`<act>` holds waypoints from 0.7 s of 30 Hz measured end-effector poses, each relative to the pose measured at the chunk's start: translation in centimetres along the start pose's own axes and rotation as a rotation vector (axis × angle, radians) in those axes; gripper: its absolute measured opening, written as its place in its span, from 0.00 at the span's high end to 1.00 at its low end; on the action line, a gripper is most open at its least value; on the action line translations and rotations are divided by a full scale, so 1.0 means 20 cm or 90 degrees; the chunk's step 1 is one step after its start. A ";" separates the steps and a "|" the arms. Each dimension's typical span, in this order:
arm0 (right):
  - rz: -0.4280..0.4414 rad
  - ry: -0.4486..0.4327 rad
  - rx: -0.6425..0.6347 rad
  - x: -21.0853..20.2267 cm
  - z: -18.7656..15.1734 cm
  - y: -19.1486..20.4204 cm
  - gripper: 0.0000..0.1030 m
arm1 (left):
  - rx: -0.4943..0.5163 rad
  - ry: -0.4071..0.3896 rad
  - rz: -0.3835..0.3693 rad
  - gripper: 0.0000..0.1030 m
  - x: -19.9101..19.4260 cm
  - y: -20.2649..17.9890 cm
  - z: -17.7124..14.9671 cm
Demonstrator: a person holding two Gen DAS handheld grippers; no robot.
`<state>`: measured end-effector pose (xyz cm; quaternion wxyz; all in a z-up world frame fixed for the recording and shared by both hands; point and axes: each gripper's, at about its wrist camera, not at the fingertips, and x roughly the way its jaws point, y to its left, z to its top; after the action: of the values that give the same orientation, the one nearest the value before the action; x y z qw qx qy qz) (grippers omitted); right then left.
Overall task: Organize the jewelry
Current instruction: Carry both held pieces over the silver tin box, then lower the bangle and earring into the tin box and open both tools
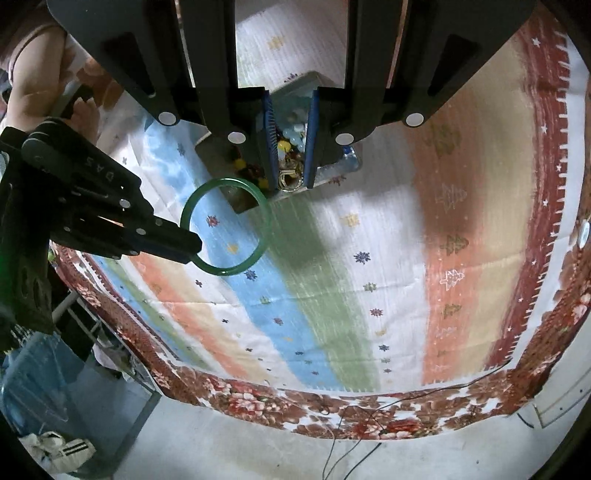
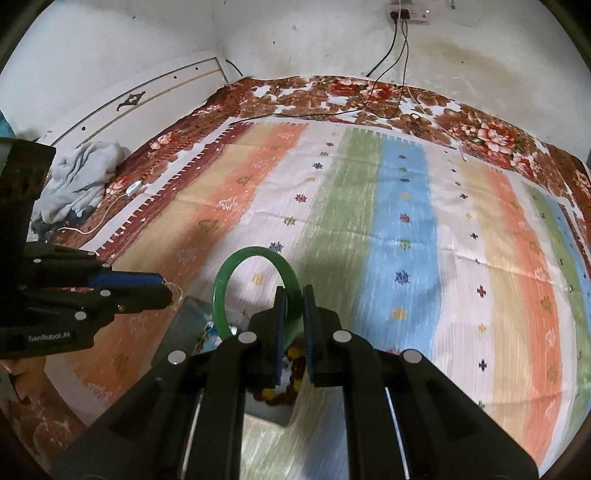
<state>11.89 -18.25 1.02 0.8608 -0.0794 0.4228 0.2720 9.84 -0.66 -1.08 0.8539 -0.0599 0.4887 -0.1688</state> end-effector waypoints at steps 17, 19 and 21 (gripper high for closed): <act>0.016 0.007 0.005 0.02 -0.14 0.04 0.65 | 0.038 -0.020 0.065 0.46 0.04 -0.06 -0.10; 0.006 -0.004 0.000 0.00 -0.15 0.03 0.60 | 0.034 -0.027 0.067 0.40 0.03 -0.05 -0.11; 0.003 -0.014 0.000 -0.02 -0.16 0.02 0.55 | 0.039 -0.032 0.068 0.35 0.02 -0.06 -0.12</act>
<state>9.30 -19.23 -0.55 0.8649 -0.0751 0.4134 0.2746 7.59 -1.75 -2.31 0.8751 -0.0115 0.4641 -0.1365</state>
